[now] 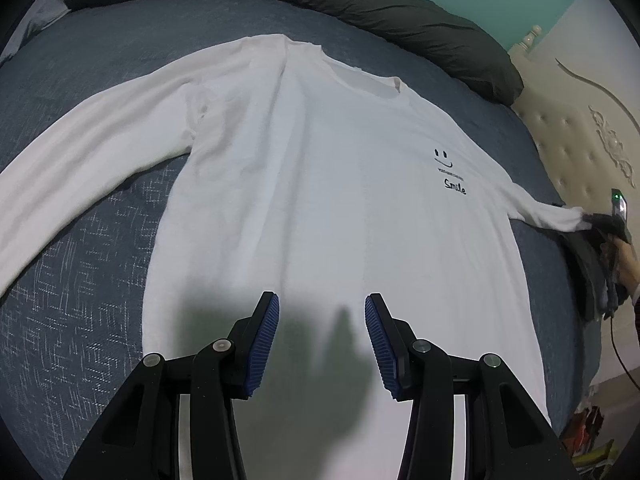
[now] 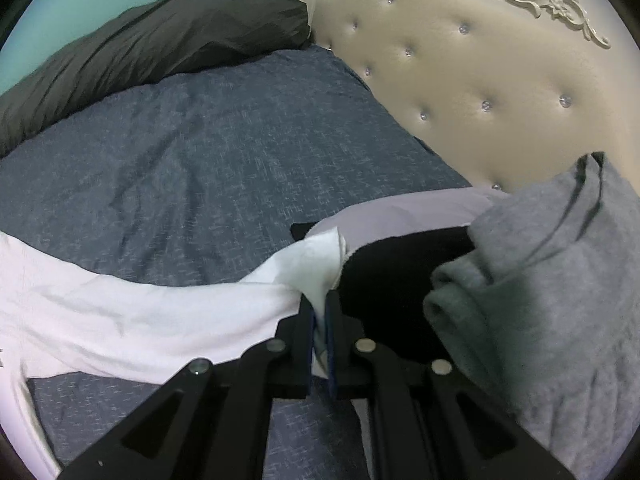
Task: Fold clothes
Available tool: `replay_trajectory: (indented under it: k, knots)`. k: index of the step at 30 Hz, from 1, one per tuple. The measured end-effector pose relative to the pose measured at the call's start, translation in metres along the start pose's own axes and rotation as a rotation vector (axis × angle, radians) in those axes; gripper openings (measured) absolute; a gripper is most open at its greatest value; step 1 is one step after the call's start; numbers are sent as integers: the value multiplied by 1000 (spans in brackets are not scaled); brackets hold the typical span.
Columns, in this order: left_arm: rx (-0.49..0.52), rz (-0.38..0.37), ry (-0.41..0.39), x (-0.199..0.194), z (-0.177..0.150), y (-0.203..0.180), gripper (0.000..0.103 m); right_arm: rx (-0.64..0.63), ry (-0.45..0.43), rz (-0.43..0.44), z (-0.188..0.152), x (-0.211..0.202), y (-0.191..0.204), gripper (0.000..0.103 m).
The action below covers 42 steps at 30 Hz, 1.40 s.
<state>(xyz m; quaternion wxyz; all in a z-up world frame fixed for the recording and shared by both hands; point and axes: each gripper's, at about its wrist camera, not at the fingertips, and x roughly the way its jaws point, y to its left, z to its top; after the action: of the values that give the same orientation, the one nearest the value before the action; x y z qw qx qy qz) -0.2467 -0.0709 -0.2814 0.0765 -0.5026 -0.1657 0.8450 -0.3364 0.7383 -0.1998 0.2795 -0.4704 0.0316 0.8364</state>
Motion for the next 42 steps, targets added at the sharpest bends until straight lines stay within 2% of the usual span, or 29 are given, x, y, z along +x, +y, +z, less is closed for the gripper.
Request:
replay_trajectory:
  k: [4, 6, 9, 20, 26, 29, 32, 42]
  knots:
    - [-5, -5, -1, 2, 1, -2, 49, 28, -12, 21, -1, 1, -4, 8]
    - [-6, -10, 0, 4, 1, -4, 49, 35, -13, 16, -2, 0, -5, 14]
    - [-3, -17, -1, 4, 0, -7, 49, 43, -18, 22, -2, -4, -8, 16]
    - [-4, -20, -10, -4, 3, -7, 49, 83, -38, 34, -2, -20, -12, 21]
    - [-6, -17, -11, -6, 3, -6, 49, 41, -49, -7, -2, -26, -7, 26]
    - [-9, -16, -10, -6, 2, -6, 49, 63, -47, -24, 1, -27, -12, 27]
    - [-12, -15, -9, -6, 2, -5, 49, 89, -36, -19, 4, -27, -16, 36]
    - [-5, -20, -12, -5, 3, -8, 49, 133, -50, -7, 7, -34, -20, 41]
